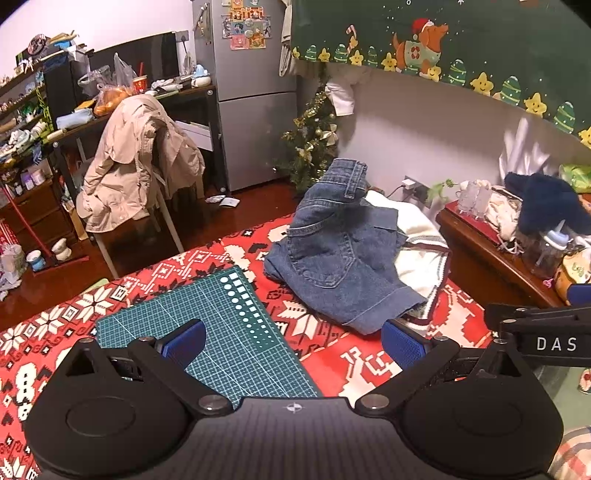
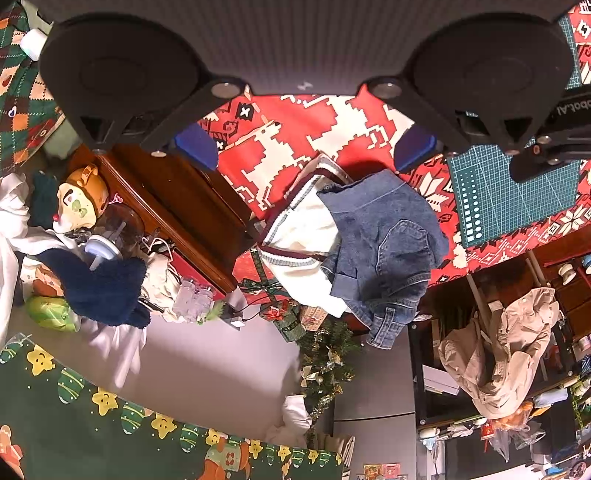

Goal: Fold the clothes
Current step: 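Reach both tools to the denim shorts and grasp the waistband edges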

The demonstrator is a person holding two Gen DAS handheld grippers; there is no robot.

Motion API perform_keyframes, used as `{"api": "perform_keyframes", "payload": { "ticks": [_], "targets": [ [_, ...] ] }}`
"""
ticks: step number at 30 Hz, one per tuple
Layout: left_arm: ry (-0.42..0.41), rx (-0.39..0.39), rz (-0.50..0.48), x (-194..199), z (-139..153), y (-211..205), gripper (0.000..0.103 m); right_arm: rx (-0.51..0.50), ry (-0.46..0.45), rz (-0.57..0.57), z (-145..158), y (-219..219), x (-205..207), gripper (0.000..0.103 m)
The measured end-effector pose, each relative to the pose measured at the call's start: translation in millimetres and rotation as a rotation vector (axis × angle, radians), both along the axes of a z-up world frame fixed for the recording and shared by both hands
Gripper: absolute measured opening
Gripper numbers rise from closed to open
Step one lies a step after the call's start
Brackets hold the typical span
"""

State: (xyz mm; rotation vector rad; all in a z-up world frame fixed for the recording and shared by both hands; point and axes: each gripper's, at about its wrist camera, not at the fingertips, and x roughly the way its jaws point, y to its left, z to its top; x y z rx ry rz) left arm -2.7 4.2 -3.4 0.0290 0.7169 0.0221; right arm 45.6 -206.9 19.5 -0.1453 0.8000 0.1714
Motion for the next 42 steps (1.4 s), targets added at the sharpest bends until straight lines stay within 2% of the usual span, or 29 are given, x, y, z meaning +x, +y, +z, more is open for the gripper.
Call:
{"api": "perform_keyframes", "payload": {
  "ticks": [7, 11, 16, 21, 26, 29, 34, 39, 42],
  "targets": [
    [-0.009, 0.011, 0.012, 5.9, -6.8, 0.9, 0.102, 0.003, -0.006, -0.007, -7.9, -0.1, 6.5, 0.102],
    [-0.002, -0.026, 0.027, 14.0, -13.6, 7.5, 0.102, 0.0, -0.038, 0.02, -15.4, 2.7, 12.5, 0.102],
    [-0.049, -0.022, 0.049, 23.6, -19.5, 11.4, 0.102, 0.015, -0.042, 0.045, -25.0, 4.7, 26.8, 0.102],
    [-0.082, -0.069, -0.001, 41.4, -26.8, 17.6, 0.102, 0.031, -0.108, 0.108, -33.7, 8.9, 43.2, 0.102],
    [-0.058, 0.031, -0.002, 72.4, -39.0, 11.5, 0.102, 0.051, -0.115, 0.12, -42.6, 14.9, 66.6, 0.102],
    [-0.096, 0.078, 0.006, 89.5, -42.9, 4.8, 0.102, 0.033, -0.059, 0.102, -52.4, 18.2, 85.6, 0.102],
    [-0.149, 0.008, 0.035, 120.8, -42.7, -3.9, 0.101, -0.025, -0.134, 0.135, -62.9, 18.7, 106.8, 0.102],
    [-0.204, -0.025, 0.012, 156.5, -41.3, -21.2, 0.101, 0.017, -0.148, 0.115, -69.1, 2.3, 138.7, 0.102],
    [-0.211, -0.047, -0.025, 180.1, -42.6, -35.1, 0.101, 0.027, -0.187, 0.128, -71.9, -8.5, 151.5, 0.102]
  ]
}}
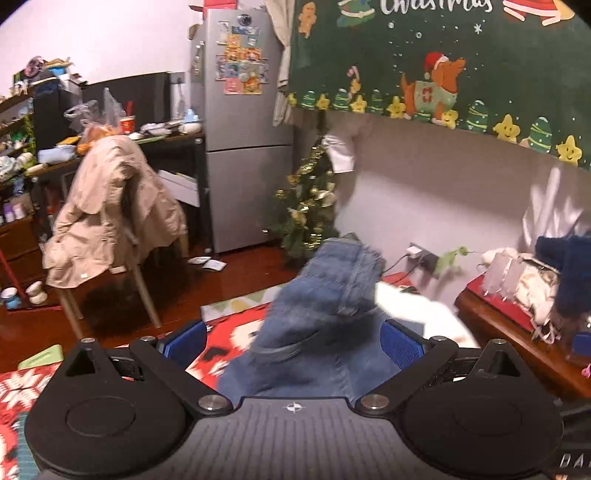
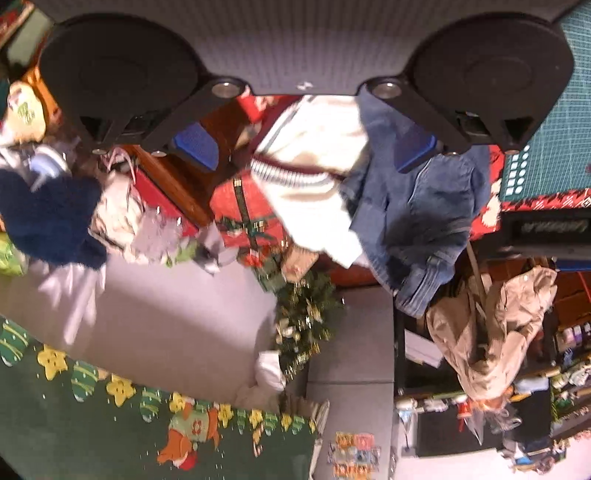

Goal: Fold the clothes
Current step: 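Reach both tools to the denim shorts and grasp the waistband edges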

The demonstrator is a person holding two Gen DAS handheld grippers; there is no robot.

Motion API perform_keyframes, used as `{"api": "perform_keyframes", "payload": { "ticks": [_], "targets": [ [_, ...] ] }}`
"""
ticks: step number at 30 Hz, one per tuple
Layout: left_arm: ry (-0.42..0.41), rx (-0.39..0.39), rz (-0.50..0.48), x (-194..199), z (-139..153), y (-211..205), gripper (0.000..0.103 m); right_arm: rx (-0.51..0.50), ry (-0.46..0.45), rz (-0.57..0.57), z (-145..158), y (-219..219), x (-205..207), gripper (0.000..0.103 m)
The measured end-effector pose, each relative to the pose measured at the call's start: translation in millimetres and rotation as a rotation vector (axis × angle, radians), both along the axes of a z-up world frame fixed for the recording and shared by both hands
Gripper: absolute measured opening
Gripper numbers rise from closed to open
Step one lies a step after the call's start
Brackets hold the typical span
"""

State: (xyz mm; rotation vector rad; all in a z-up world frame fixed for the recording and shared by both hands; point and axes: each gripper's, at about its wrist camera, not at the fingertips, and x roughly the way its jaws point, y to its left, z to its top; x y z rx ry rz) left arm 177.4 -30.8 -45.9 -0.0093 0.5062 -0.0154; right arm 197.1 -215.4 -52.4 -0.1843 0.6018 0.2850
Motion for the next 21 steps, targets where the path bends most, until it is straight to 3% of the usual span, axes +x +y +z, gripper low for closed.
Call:
{"api": "perform_keyframes", "payload": {
  "ticks": [6, 10, 13, 14, 16, 17, 21],
  "targets": [
    [0.003, -0.018, -0.023, 37.1, -0.9, -19.7, 0.101, 0.024, -0.021, -0.007, -6.2, -17.6, 30.4, 0.102],
    [0.069, 0.009, 0.013, 64.7, -7.0, -27.2, 0.095, 0.061, -0.012, -0.03, -8.5, -27.2, 46.2, 0.102],
    [0.11, 0.04, 0.03, 74.8, -14.8, -27.5, 0.071, 0.077, -0.009, -0.036, -10.2, -31.6, 53.4, 0.102],
    [0.123, 0.048, 0.033, 76.7, -17.3, -26.8, 0.056, 0.078, -0.01, -0.037, -10.4, -31.8, 54.9, 0.102],
    [0.133, 0.013, 0.045, 73.1, -18.1, -19.2, 0.04, 0.08, -0.01, -0.037, -9.6, -30.3, 55.9, 0.102],
    [0.131, -0.004, 0.058, 69.5, -16.9, -14.7, 0.026, 0.082, -0.012, -0.035, -8.6, -28.5, 54.8, 0.102],
    [0.125, -0.026, 0.187, 44.3, -4.7, 5.1, 0.018, 0.087, -0.017, -0.02, -4.5, -19.8, 49.6, 0.102]
  ]
}}
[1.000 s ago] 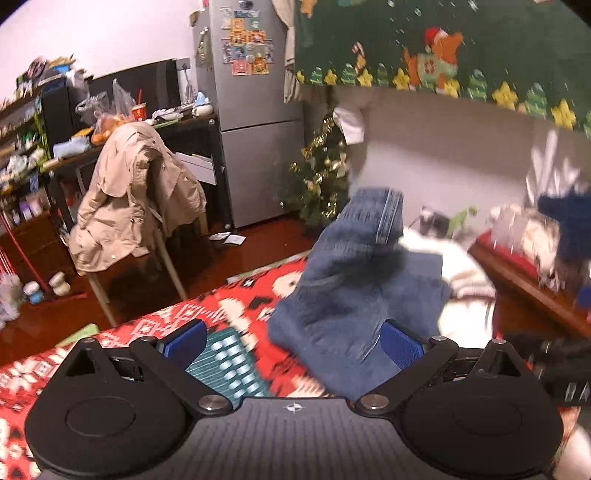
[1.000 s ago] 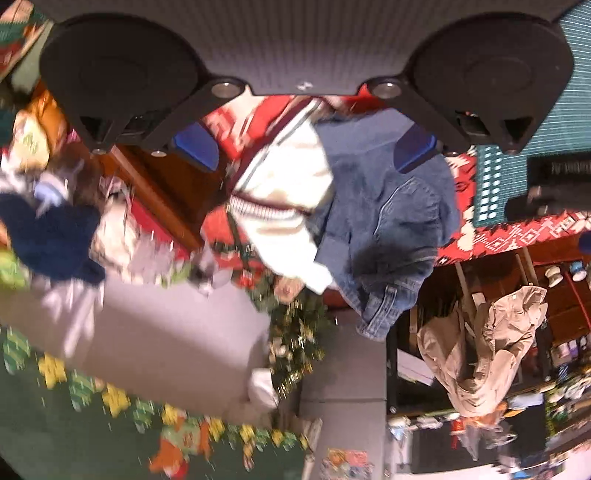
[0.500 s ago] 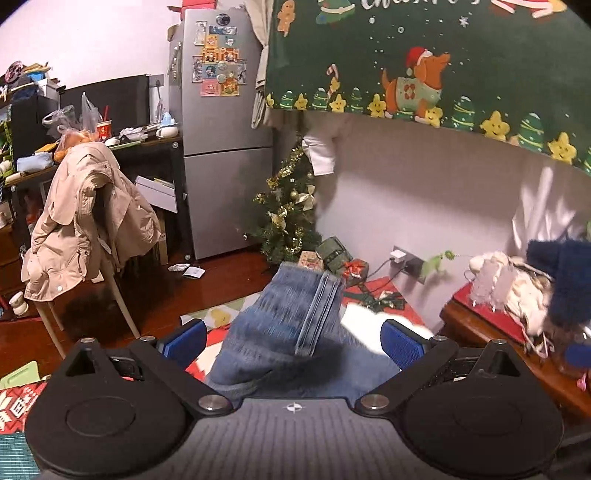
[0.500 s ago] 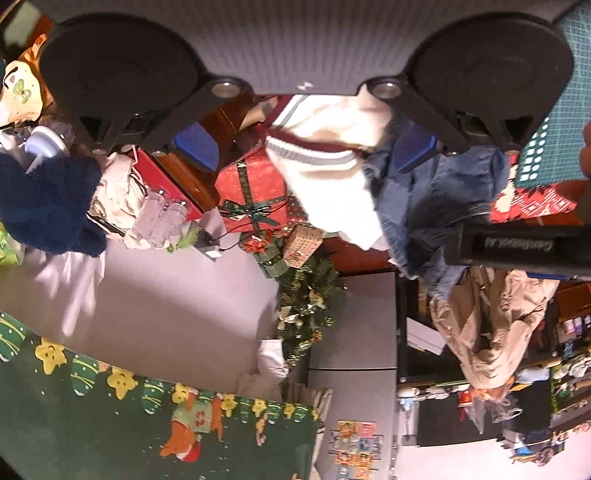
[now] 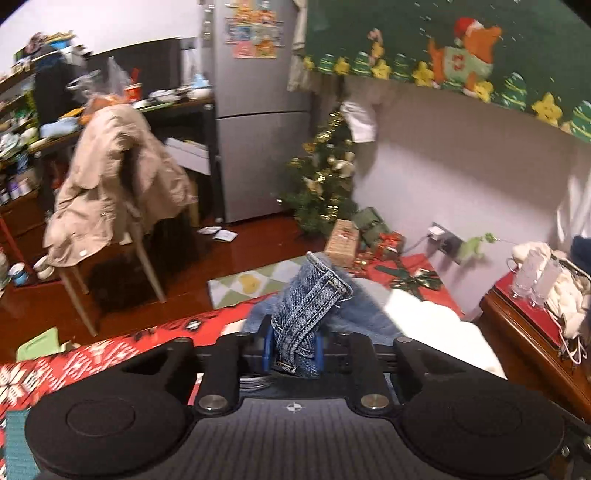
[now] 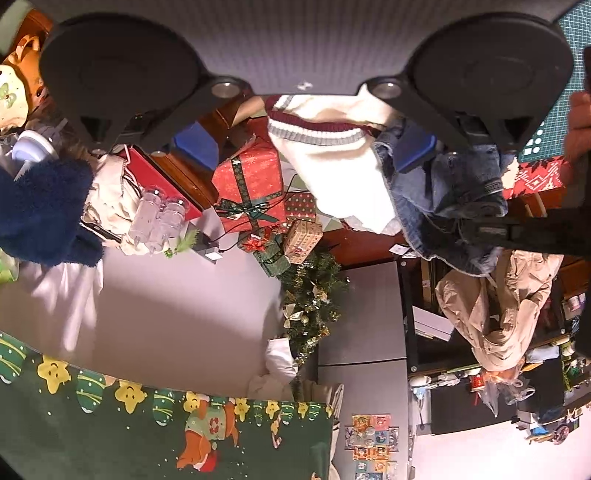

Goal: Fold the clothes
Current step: 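Reach both tools to the denim shorts and grasp the waistband edges, then lift the denim shorts off the sweater with both grippers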

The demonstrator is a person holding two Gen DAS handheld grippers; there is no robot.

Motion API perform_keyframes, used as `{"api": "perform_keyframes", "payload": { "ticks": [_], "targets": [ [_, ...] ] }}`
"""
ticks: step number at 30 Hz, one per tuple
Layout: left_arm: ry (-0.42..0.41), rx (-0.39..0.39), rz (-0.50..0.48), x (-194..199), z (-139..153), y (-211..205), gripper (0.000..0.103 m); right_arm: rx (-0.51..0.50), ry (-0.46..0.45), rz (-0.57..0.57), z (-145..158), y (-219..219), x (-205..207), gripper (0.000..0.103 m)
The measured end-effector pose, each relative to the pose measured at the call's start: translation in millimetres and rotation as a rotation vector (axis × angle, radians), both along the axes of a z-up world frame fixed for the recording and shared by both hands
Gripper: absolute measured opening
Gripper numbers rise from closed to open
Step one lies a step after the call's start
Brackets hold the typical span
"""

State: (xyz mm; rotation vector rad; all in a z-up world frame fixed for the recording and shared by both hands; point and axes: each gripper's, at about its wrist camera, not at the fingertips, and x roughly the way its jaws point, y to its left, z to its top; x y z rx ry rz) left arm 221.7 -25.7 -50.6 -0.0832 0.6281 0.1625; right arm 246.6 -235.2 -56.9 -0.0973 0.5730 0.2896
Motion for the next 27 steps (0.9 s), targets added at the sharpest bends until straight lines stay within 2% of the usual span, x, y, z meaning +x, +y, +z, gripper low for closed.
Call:
{"api": "perform_keyframes", "payload": {
  "ticks": [6, 11, 15, 19, 27],
  "targets": [
    [-0.037, -0.024, 0.019, -60.6, 22.1, 36.5, 0.015, 0.037, 0.026, 0.066, 4.6, 15.5, -16.8, 0.102],
    [-0.065, -0.009, 0.003, -119.4, 38.0, 57.6, 0.014, 0.025, 0.032, 0.13, 4.6, 36.2, -43.1, 0.102],
    [-0.069, -0.006, 0.019, -163.1, 39.6, 76.0, 0.013, 0.027, 0.065, 0.153, -2.5, 48.5, -63.0, 0.101],
    [-0.038, -0.037, 0.069, -195.8, 26.8, 94.2, 0.013, 0.048, 0.103, 0.191, -12.7, 56.4, -81.0, 0.098],
    [0.068, -0.101, 0.172, -232.0, -22.2, 128.1, 0.012, -0.016, 0.144, 0.192, -43.4, 57.1, -102.9, 0.092]
  ]
}}
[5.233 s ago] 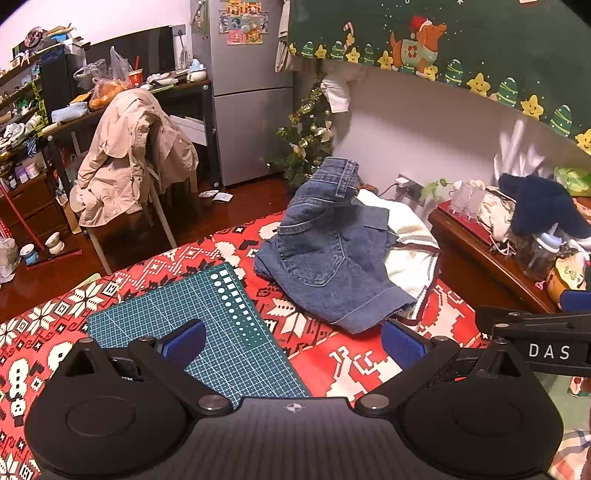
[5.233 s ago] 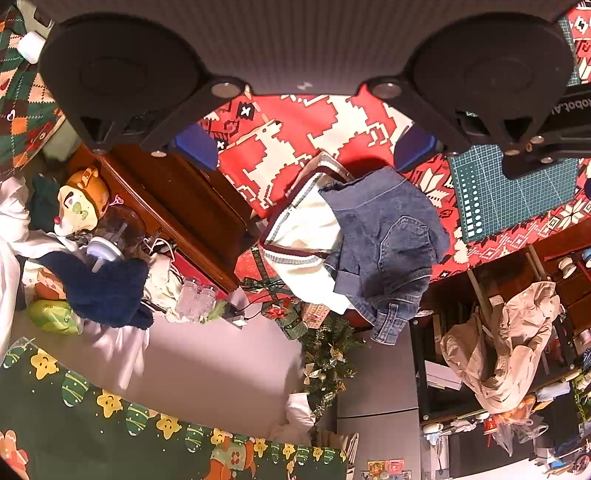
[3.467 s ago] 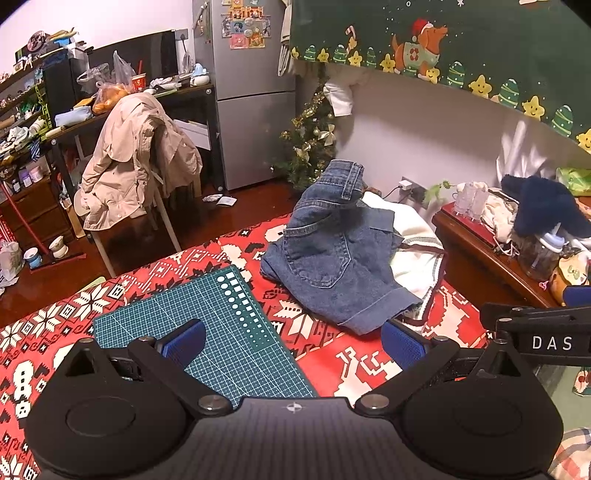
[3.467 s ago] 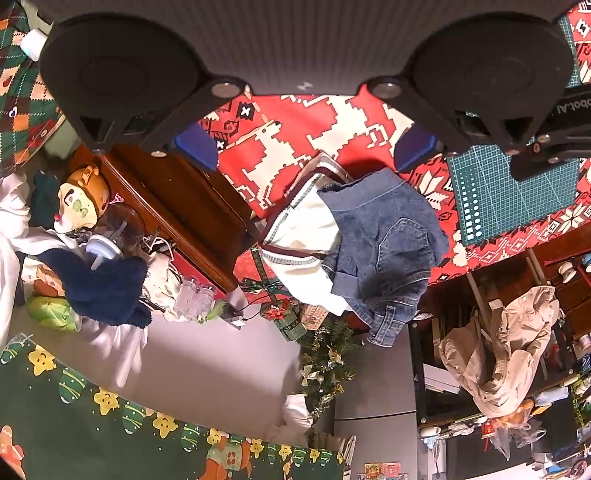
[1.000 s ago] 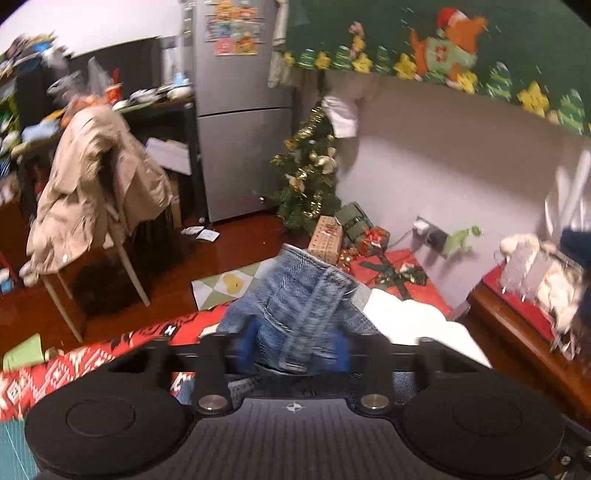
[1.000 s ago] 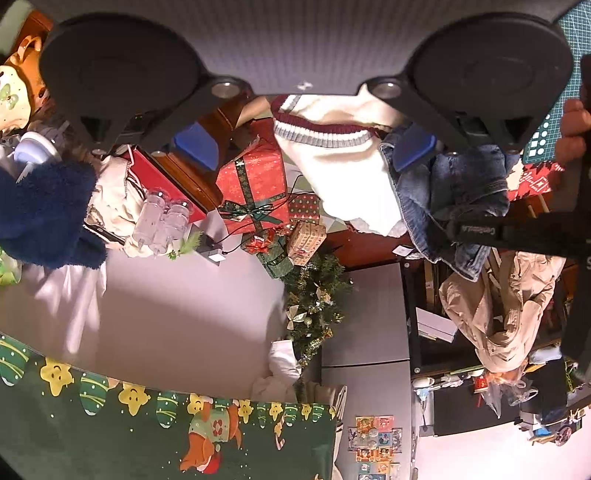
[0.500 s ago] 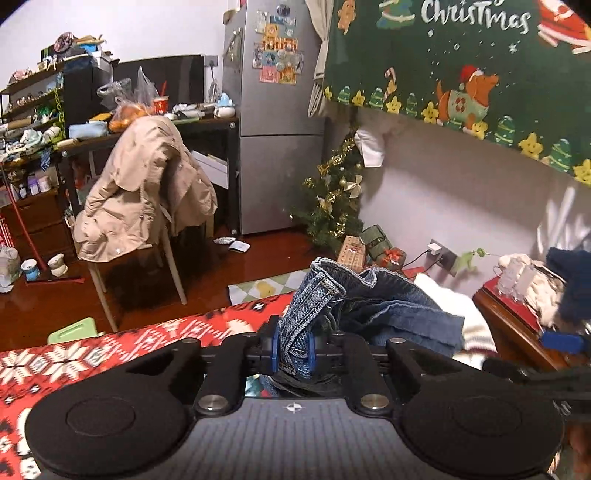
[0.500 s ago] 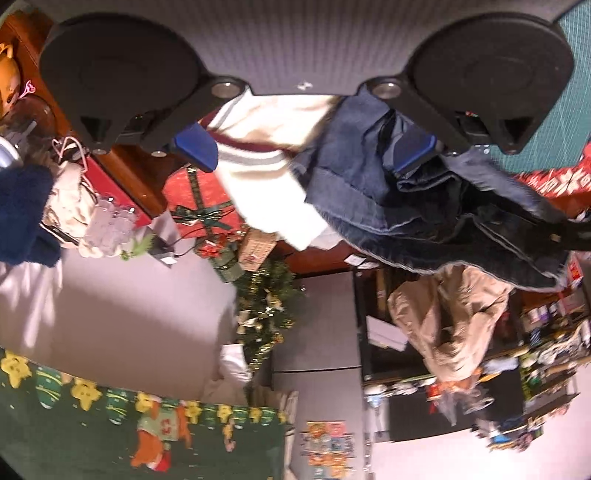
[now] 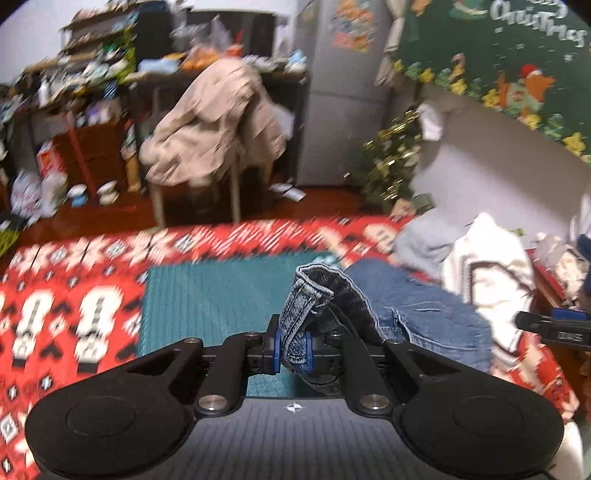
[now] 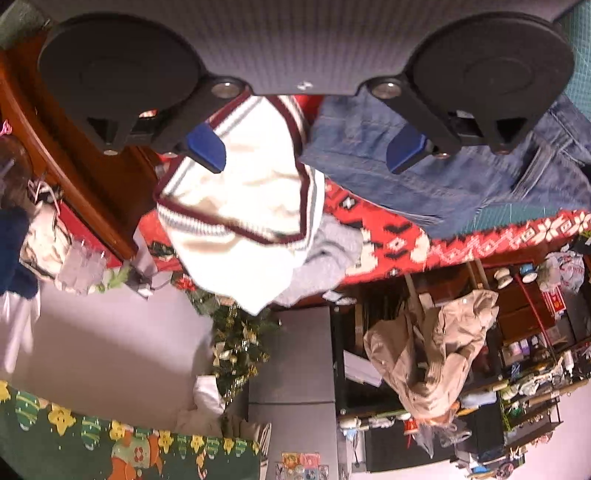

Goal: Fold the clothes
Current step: 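Lift the denim shorts off the sweater with both grippers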

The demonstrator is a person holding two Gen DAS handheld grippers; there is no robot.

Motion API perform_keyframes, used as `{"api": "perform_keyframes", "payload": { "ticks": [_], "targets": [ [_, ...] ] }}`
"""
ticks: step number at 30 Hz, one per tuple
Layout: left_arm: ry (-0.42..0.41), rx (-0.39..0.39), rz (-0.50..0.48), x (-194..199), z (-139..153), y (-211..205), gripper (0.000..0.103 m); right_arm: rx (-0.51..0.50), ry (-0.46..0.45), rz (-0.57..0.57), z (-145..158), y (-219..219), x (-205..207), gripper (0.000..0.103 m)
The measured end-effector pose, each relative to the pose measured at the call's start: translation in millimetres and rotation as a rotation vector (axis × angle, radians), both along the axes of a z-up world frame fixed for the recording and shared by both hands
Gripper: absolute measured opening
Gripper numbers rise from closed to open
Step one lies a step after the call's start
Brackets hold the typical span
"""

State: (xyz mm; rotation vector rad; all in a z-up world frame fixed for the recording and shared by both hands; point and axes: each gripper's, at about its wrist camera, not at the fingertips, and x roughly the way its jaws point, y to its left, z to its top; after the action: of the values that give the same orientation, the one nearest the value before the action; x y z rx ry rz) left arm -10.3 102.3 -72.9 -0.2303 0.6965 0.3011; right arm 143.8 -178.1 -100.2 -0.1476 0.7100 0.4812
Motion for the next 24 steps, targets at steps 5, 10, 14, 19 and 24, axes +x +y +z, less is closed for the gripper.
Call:
{"api": "perform_keyframes", "payload": {
  "ticks": [5, 10, 14, 19, 24],
  "targets": [
    [0.016, -0.015, 0.017, -4.8, -13.7, 8.4, 0.012, -0.138, -0.049, 0.069, -26.9, -11.7, -10.9, 0.078],
    [0.031, -0.004, 0.018, 0.8, -16.8, 9.6, 0.012, -0.261, -0.097, 0.183, -54.6, -13.6, -15.5, 0.051],
    [0.056, -0.002, 0.026, 0.9, -22.3, 11.6, 0.012, -0.324, -0.164, 0.25, -70.8, -7.7, -12.5, 0.044],
    [0.062, -0.016, 0.038, 1.2, -24.4, 14.2, 0.012, -0.409, -0.339, 0.387, -84.3, 5.2, -12.3, 0.047],
    [0.07, -0.003, 0.039, 4.3, -26.0, 12.6, 0.012, -0.579, -0.582, 0.58, -102.9, 13.9, -25.6, 0.06]
  ]
}}
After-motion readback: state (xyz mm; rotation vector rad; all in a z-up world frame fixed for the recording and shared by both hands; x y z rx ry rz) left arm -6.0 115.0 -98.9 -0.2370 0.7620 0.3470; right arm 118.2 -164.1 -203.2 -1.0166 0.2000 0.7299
